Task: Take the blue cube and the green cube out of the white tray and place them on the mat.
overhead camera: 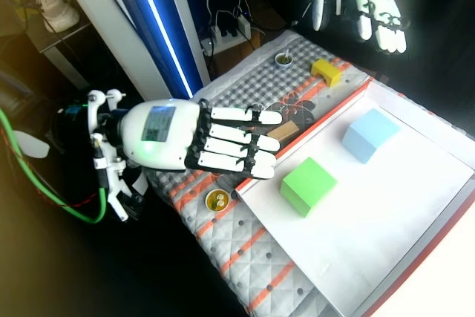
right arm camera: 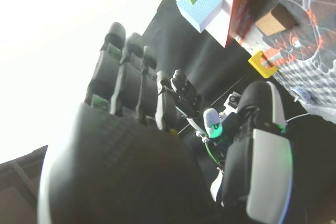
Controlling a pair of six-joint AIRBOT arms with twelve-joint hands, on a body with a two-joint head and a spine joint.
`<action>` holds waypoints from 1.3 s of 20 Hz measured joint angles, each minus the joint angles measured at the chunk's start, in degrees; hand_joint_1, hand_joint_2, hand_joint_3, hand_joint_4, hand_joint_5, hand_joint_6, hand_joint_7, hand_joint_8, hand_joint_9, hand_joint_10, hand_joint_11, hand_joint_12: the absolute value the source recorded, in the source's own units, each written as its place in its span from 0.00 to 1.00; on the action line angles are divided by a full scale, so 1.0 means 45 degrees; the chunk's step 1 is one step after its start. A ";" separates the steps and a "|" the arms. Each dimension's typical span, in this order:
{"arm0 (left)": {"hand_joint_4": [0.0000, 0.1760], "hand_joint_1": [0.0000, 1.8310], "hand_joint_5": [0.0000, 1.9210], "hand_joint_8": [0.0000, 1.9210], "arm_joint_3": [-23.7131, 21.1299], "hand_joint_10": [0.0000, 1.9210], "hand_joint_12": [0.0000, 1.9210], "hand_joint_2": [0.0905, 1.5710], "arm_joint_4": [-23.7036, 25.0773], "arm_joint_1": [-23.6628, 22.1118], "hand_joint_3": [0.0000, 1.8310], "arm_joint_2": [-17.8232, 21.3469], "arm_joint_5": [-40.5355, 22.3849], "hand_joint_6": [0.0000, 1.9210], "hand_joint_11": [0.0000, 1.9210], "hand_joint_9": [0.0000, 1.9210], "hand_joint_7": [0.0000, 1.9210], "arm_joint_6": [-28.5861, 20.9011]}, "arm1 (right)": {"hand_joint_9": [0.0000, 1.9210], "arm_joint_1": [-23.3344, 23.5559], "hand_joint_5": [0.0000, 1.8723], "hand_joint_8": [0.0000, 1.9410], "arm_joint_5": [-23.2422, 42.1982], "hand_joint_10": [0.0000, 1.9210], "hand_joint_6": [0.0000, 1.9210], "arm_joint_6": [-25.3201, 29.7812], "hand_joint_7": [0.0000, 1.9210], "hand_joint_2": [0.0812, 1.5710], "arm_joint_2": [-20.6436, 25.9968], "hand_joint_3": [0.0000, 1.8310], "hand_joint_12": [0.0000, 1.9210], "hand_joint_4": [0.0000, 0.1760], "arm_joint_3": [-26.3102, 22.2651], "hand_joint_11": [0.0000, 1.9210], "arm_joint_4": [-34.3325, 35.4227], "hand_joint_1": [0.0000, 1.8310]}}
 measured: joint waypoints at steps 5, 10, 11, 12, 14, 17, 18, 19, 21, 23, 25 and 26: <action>0.95 0.33 0.15 0.00 0.1943 0.00 0.19 0.68 -0.1345 -0.1156 0.00 -0.1433 0.0782 0.00 0.00 0.13 0.14 0.0044 | 0.14 0.1287 0.19 0.00 -0.0073 0.01 0.00 0.0005 0.15 0.69 -0.0860 0.00 0.34 0.37 0.0690 0.02 0.0102 0.36; 1.00 0.37 0.06 0.00 0.3614 0.00 0.10 0.58 -0.4075 -0.2477 0.00 -0.3123 0.2200 0.00 0.00 0.05 0.06 0.4294 | 0.04 0.2720 0.02 0.00 -0.1073 0.00 0.00 0.0000 0.02 0.62 -0.2356 0.00 0.26 0.95 0.2239 0.00 0.0534 0.37; 1.00 0.35 0.05 0.00 0.4031 0.00 0.06 0.57 -0.4405 -0.2579 0.00 -0.3614 0.2705 0.00 0.00 0.03 0.04 0.4741 | 0.04 0.3215 0.02 0.00 -0.1923 0.00 0.00 0.0005 0.02 0.61 -0.2895 0.00 0.25 0.99 0.2822 0.00 0.0520 0.37; 1.00 0.36 0.04 0.00 0.4284 0.00 0.03 0.56 -0.4522 -0.2696 0.00 -0.3837 0.3084 0.00 0.00 0.02 0.03 0.4852 | 0.05 0.3385 0.02 0.00 -0.2302 0.00 0.00 0.0005 0.03 0.60 -0.3147 0.00 0.28 1.00 0.3104 0.00 0.0525 0.38; 1.00 0.35 0.03 0.00 0.5212 0.00 0.00 0.54 -0.4629 -0.2861 0.00 -0.4430 0.3871 0.00 0.00 0.00 0.01 0.4906 | 0.07 0.3706 0.01 0.00 -0.3415 0.00 0.00 0.0015 0.06 0.60 -0.3687 0.00 0.40 0.82 0.3925 0.00 0.0539 0.35; 1.00 0.33 0.04 0.00 0.6504 0.00 0.00 0.52 -0.4687 -0.2939 0.00 -0.5246 0.4828 0.00 0.01 0.00 0.00 0.5032 | 0.06 0.3774 0.00 0.00 -0.4877 0.00 0.00 0.0194 0.02 0.59 -0.4308 0.00 0.38 0.98 0.4818 0.00 0.0622 0.36; 1.00 0.33 0.02 0.00 0.6645 0.00 0.01 0.52 -0.4677 -0.2953 0.00 -0.5391 0.5051 0.00 0.01 0.00 0.00 0.5090 | 0.07 0.3774 0.00 0.00 -0.5037 0.00 0.00 0.0291 0.03 0.59 -0.4405 0.00 0.41 0.97 0.4954 0.00 0.0622 0.38; 1.00 0.32 0.01 0.00 0.6829 0.00 0.00 0.53 -0.4993 -0.3045 0.00 -0.5610 0.5445 0.00 0.01 0.00 0.00 0.5756 | 0.08 0.3774 0.00 0.00 -0.5221 0.01 0.00 0.0384 0.04 0.59 -0.4517 0.00 0.42 0.95 0.5115 0.00 0.0622 0.38; 1.00 0.32 0.01 0.00 0.6892 0.00 0.00 0.54 -0.6232 -0.3109 0.00 -0.5814 0.5853 0.00 0.01 0.00 0.00 0.7985 | 0.09 0.3779 0.00 0.00 -0.5489 0.00 0.00 0.0393 0.04 0.58 -0.4639 0.00 0.44 0.99 0.5270 0.00 0.0588 0.37; 1.00 0.30 0.05 0.00 0.7014 0.00 0.01 0.55 -0.6824 -0.3118 0.01 -0.6047 0.6227 0.00 0.03 0.02 0.03 0.8966 | 0.08 0.3779 0.00 0.00 -0.5790 0.00 0.00 0.0393 0.04 0.60 -0.4731 0.00 0.44 0.95 0.5416 0.00 0.0588 0.36; 1.00 0.30 0.04 0.00 0.7373 0.00 0.01 0.57 -0.6844 -0.3118 0.01 -0.6251 0.6523 0.00 0.03 0.03 0.04 0.9020 | 0.08 0.3779 0.00 0.00 -0.5882 0.00 0.00 0.0403 0.05 0.61 -0.4760 0.00 0.41 0.85 0.5421 0.00 0.0442 0.34; 1.00 0.31 0.05 0.00 0.7446 0.00 0.01 0.58 -0.6849 -0.3118 0.00 -0.6275 0.6591 0.00 0.02 0.06 0.06 0.9020 | 0.11 0.3779 0.01 0.01 -0.5935 0.01 0.00 0.0398 0.09 0.61 -0.4760 0.00 0.43 0.78 0.5421 0.00 0.0413 0.33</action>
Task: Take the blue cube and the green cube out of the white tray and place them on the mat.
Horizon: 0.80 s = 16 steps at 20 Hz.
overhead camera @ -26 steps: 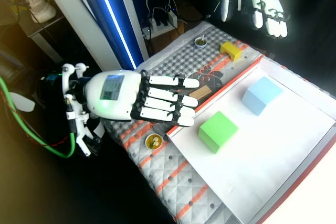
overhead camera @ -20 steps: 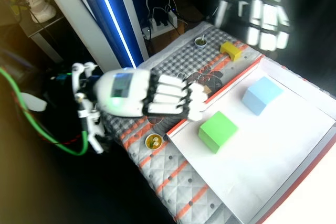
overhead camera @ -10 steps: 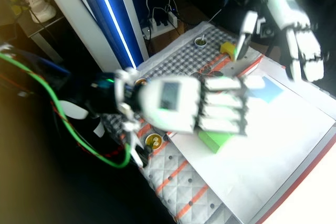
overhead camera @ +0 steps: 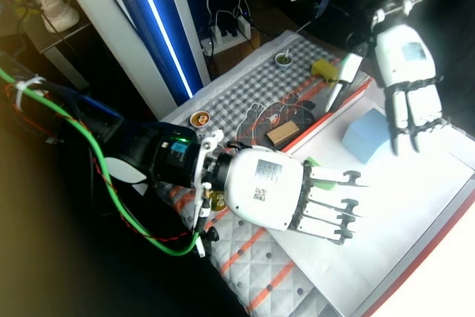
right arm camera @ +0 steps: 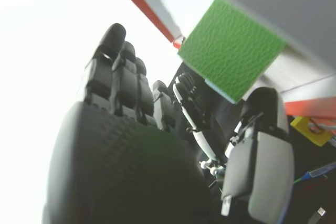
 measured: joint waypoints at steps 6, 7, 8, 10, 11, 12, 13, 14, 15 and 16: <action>1.00 0.49 0.16 0.01 0.0291 0.01 0.05 0.64 -0.0335 -0.0029 0.00 -0.0092 0.0165 0.01 0.08 0.19 0.20 0.0015 | 0.61 0.0000 0.24 0.01 -0.0044 0.06 0.00 0.0010 0.61 0.65 -0.0214 0.00 0.72 0.00 0.0000 0.34 -0.0073 0.49; 0.95 0.53 0.19 0.00 0.0389 0.01 0.06 0.65 -0.0486 -0.0029 0.00 -0.0141 0.0180 0.00 0.08 0.21 0.22 0.0015 | 0.63 0.0034 0.26 0.01 0.0034 0.07 0.01 0.0005 0.62 0.64 -0.0223 0.00 0.73 0.00 0.0000 0.36 -0.0049 0.50; 0.84 0.56 0.22 0.00 0.0442 0.01 0.08 0.66 -0.0627 -0.0029 0.00 -0.0155 0.0194 0.00 0.10 0.24 0.26 0.0015 | 0.60 0.0078 0.28 0.01 0.0019 0.06 0.01 0.0010 0.63 0.64 -0.0223 0.00 0.74 0.00 0.0000 0.31 -0.0029 0.52; 0.79 0.59 0.27 0.00 0.0476 0.00 0.20 0.68 -0.0831 -0.0029 0.00 -0.0175 0.0214 0.01 0.08 0.31 0.33 0.0015 | 0.55 0.0083 0.35 0.02 0.0029 0.05 0.01 0.0083 0.66 0.64 -0.0228 0.00 0.74 0.00 0.0005 0.16 -0.0029 0.54; 0.85 0.60 0.28 0.00 0.0495 0.00 0.28 0.68 -0.0967 -0.0029 0.00 -0.0223 0.0185 0.00 0.05 0.33 0.35 0.0010 | 0.54 0.0083 0.37 0.02 0.0024 0.04 0.01 0.0146 0.66 0.64 -0.0228 0.00 0.72 0.00 0.0005 0.12 -0.0024 0.54; 0.72 0.61 0.31 0.00 0.0505 0.01 0.37 0.67 -0.1117 -0.0029 0.00 -0.0257 0.0107 0.00 0.03 0.35 0.37 0.0010 | 0.54 0.0083 0.40 0.01 0.0024 0.14 0.01 0.0155 0.65 0.66 -0.0228 0.00 0.78 0.00 0.0005 0.19 -0.0034 0.56; 0.61 0.60 0.32 0.00 0.0520 0.00 0.41 0.66 -0.1253 -0.0034 0.00 -0.0287 0.0005 0.00 0.01 0.35 0.37 0.0015 | 0.47 0.0097 0.43 0.02 0.0024 0.37 0.00 0.0199 0.65 0.66 -0.0238 0.00 0.85 0.00 0.0039 0.23 -0.0044 0.56; 0.47 0.60 0.37 0.01 0.0529 0.01 0.41 0.65 -0.1477 -0.0073 0.00 -0.0291 -0.0063 0.00 0.03 0.36 0.39 0.0015 | 0.44 0.0214 0.51 0.02 -0.0034 0.52 0.39 0.0233 0.65 0.68 -0.0243 0.00 0.87 0.00 0.0087 0.28 -0.0044 0.59; 0.33 0.59 0.38 0.01 0.0529 0.01 0.42 0.65 -0.1506 -0.0136 0.00 -0.0291 -0.0112 0.01 0.05 0.37 0.41 -0.0058 | 0.43 0.0316 0.49 0.01 -0.0102 0.58 0.53 0.0238 0.64 0.71 -0.0238 0.00 0.88 0.00 0.0097 0.30 -0.0078 0.58; 0.21 0.70 0.42 0.51 0.0452 0.02 0.52 0.74 -0.1185 -0.0257 0.00 -0.0238 -0.0253 0.00 0.05 0.41 0.43 -0.0675 | 0.38 0.0491 0.41 0.00 -0.0092 0.45 0.21 0.0238 0.58 0.70 -0.0238 0.00 0.78 0.00 0.0107 0.22 -0.0092 0.56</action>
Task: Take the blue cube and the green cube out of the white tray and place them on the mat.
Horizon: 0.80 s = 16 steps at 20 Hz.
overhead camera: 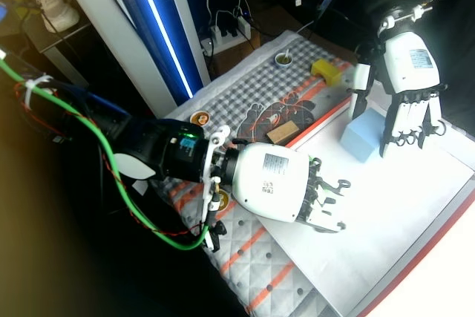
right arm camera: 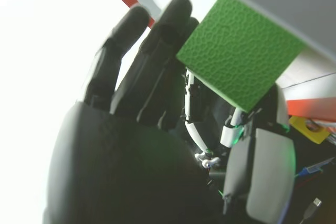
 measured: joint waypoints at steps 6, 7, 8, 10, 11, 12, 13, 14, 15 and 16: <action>0.00 0.68 0.47 0.55 -0.2735 0.18 0.69 0.71 0.4289 -0.0345 0.00 0.2079 -0.1588 0.56 0.04 0.52 0.50 -0.3827 | 0.60 0.0661 0.48 0.01 0.1700 0.07 0.57 0.0049 0.57 0.72 0.1370 0.00 0.69 0.00 -0.1792 0.34 -0.1025 0.59; 0.00 0.68 0.47 0.55 -0.3332 0.18 0.68 0.71 0.5178 -0.0214 0.00 0.2599 -0.1909 0.56 0.04 0.52 0.49 -0.4571 | 0.61 0.0661 0.44 0.01 0.2079 0.09 0.23 0.0044 0.61 0.69 0.1909 0.00 0.75 0.00 -0.2263 0.29 -0.1258 0.55; 0.00 0.68 0.47 0.55 -0.3764 0.19 0.68 0.70 0.5780 -0.0053 0.00 0.2973 -0.2118 0.55 0.05 0.53 0.50 -0.5081 | 0.57 0.0661 0.47 0.00 0.2283 0.09 0.08 0.0044 0.58 0.69 0.2336 0.00 0.79 0.00 -0.2603 0.27 -0.1511 0.54; 0.00 0.68 0.45 0.60 -0.5085 0.35 0.72 0.71 0.7116 0.0568 0.00 0.3983 -0.2589 0.50 0.07 0.49 0.52 -0.5843 | 0.50 0.0262 0.47 0.01 0.3011 0.13 0.01 0.0039 0.59 0.71 0.3429 0.00 0.79 0.00 -0.3497 0.14 -0.1953 0.51; 0.00 0.68 0.47 0.57 -0.5668 0.48 0.76 0.70 0.7490 0.0884 0.00 0.4386 -0.2735 0.53 0.08 0.45 0.50 -0.5955 | 0.51 -0.0141 0.49 0.01 0.3303 0.07 0.45 0.0034 0.60 0.71 0.3808 0.00 0.67 0.47 -0.3857 0.12 -0.2059 0.54; 0.00 0.68 0.47 0.58 -0.6101 0.60 0.78 0.71 0.7980 0.1141 0.00 0.4668 -0.2832 0.55 0.07 0.42 0.49 -0.6164 | 0.53 -0.0607 0.47 0.01 0.3463 0.05 0.57 0.0044 0.64 0.72 0.4046 0.00 0.64 0.71 -0.4172 0.09 -0.2123 0.54; 0.00 0.68 0.47 0.57 -0.6455 0.64 0.82 0.71 0.8641 0.1452 0.00 0.4940 -0.2924 0.56 0.06 0.40 0.49 -0.6897 | 0.56 -0.1190 0.43 0.00 0.3701 0.05 0.23 0.0155 0.61 0.71 0.4235 0.00 0.69 0.00 -0.4498 0.20 -0.2229 0.53; 0.00 0.68 0.46 0.60 -0.6722 0.73 0.91 0.71 0.9277 0.1812 0.00 0.5192 -0.3099 0.57 0.08 0.37 0.47 -0.8014 | 0.58 -0.1826 0.44 0.00 0.4085 0.05 0.08 0.0695 0.60 0.72 0.4289 0.00 0.71 0.00 -0.4697 0.26 -0.2385 0.54; 0.00 0.63 0.49 0.62 -0.6815 0.82 0.98 0.70 0.9690 0.2084 0.00 0.5319 -0.3279 0.53 0.10 0.34 0.45 -0.8777 | 0.57 -0.2239 0.44 0.38 0.4435 0.07 0.03 0.1073 0.55 0.69 0.4284 0.00 0.72 0.00 -0.4736 0.23 -0.2448 0.70; 0.00 0.63 0.51 0.66 -0.6936 0.86 0.98 0.69 0.9889 0.2341 0.00 0.5455 -0.3400 0.50 0.07 0.32 0.42 -0.9287 | 0.56 -0.2618 0.46 0.47 0.4716 0.06 0.02 0.1331 0.53 0.68 0.4284 0.00 0.68 0.00 -0.4760 0.18 -0.2467 0.73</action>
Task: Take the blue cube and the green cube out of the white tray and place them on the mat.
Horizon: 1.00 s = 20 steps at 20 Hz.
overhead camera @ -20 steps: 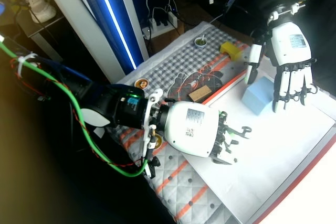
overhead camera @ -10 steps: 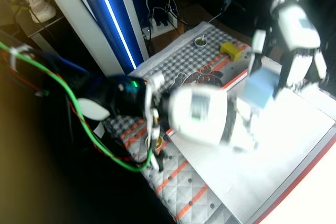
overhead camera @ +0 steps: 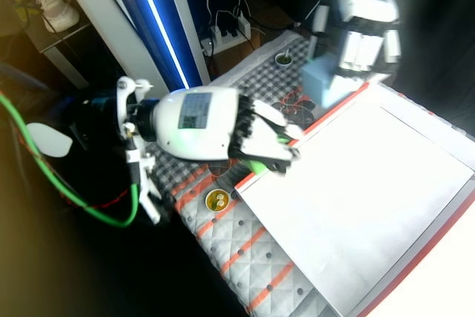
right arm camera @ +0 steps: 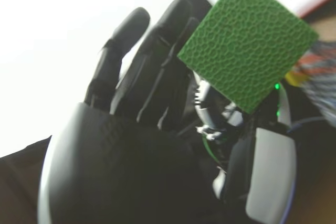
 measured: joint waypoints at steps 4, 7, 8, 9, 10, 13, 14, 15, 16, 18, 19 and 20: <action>0.00 0.66 0.46 0.62 -0.0272 0.79 0.84 0.72 -0.0078 0.0709 0.00 0.0185 -0.0117 0.57 0.05 0.31 0.46 -0.0063 | 0.57 -0.0597 0.45 0.04 0.0588 0.03 0.00 0.0092 0.60 0.69 0.0024 0.00 0.61 0.00 -0.0010 0.22 0.0816 0.55; 0.00 0.69 0.50 0.55 -0.0126 0.73 0.84 0.69 -0.0549 0.1190 0.00 -0.0146 0.0000 0.52 0.07 0.33 0.51 -0.0078 | 0.58 -0.1107 0.46 0.01 0.0612 0.02 0.00 0.0311 0.61 0.68 -0.0019 0.00 0.63 0.00 -0.0010 0.22 0.0792 0.56; 0.00 0.74 0.45 0.44 -0.0029 0.69 0.82 0.65 -0.0617 0.1209 0.00 -0.0296 0.0214 0.22 0.06 0.34 0.57 -0.0073 | 0.60 -0.1331 0.46 0.01 0.0539 0.02 0.00 0.0447 0.62 0.68 -0.0078 0.00 0.70 0.00 -0.0015 0.24 0.0758 0.54; 0.00 0.74 0.46 0.45 0.0112 0.68 0.84 0.65 -0.0699 0.1205 0.00 -0.0432 0.0219 0.10 0.05 0.33 0.57 -0.0078 | 0.59 -0.1535 0.46 0.00 0.0549 0.02 0.00 0.0500 0.62 0.69 -0.0136 0.00 0.73 0.00 -0.0019 0.23 0.0758 0.52; 0.00 0.74 0.47 0.47 0.0175 0.69 0.86 0.65 -0.0763 0.1195 0.00 -0.0461 0.0219 0.04 0.05 0.32 0.55 -0.0083 | 0.60 -0.1724 0.47 0.00 0.0563 0.02 0.00 0.0544 0.63 0.68 -0.0151 0.00 0.70 0.00 -0.0068 0.21 0.0767 0.48; 0.00 0.74 0.47 0.52 0.0321 0.72 0.88 0.67 -0.0855 0.1195 0.00 -0.0588 0.0296 0.00 0.02 0.28 0.52 -0.0073 | 0.58 -0.2011 0.44 0.00 0.0476 0.01 0.00 0.0578 0.60 0.66 -0.0151 0.00 0.61 0.00 -0.0092 0.23 0.0695 0.52; 0.00 0.74 0.46 0.53 0.0316 0.69 0.86 0.67 -0.0831 0.1195 0.00 -0.0602 0.0350 0.00 0.03 0.28 0.52 -0.0078 | 0.55 -0.2084 0.42 0.00 0.0466 0.00 0.00 0.0578 0.57 0.66 -0.0151 0.00 0.60 0.00 -0.0092 0.20 0.0729 0.53; 0.08 0.64 0.42 0.39 0.0306 0.63 0.83 0.61 -0.0831 0.1195 0.00 -0.0636 0.0359 0.00 0.03 0.28 0.42 -0.0083 | 0.47 -0.2171 0.36 0.00 0.0539 0.00 0.00 0.0578 0.48 0.65 -0.0151 0.00 0.58 0.00 -0.0107 0.15 0.0792 0.49; 0.27 0.61 0.36 0.27 0.0306 0.56 0.78 0.58 -0.0831 0.1195 0.00 -0.0641 0.0374 0.00 0.01 0.23 0.36 -0.0078 | 0.33 -0.2283 0.27 0.00 0.0525 0.00 0.00 0.0583 0.33 0.64 -0.0146 0.00 0.52 0.00 -0.0131 0.10 0.0811 0.44; 0.63 0.54 0.20 0.08 0.0306 0.33 0.70 0.56 -0.0933 0.1195 0.00 -0.0641 0.0345 0.00 0.00 0.20 0.28 -0.0078 | 0.15 -0.2341 0.11 0.00 0.0379 0.00 0.00 0.0578 0.13 0.61 -0.0146 0.00 0.44 0.00 -0.0155 0.00 0.0733 0.42; 0.72 0.51 0.16 0.02 0.0306 0.23 0.67 0.55 -0.1030 0.1195 0.00 -0.0641 0.0233 0.00 0.00 0.20 0.26 -0.0078 | 0.09 -0.2341 0.06 0.00 0.0359 0.00 0.00 0.0593 0.07 0.60 -0.0146 0.00 0.35 0.04 -0.0175 0.00 0.0699 0.43; 0.85 0.45 0.11 0.00 0.0306 0.12 0.61 0.56 -0.1127 0.1195 0.00 -0.0641 0.0078 0.00 0.00 0.19 0.20 -0.0083 | 0.02 -0.2341 0.01 0.00 0.0408 0.00 0.00 0.0593 0.01 0.58 -0.0141 0.00 0.13 0.29 -0.0194 0.00 0.0758 0.44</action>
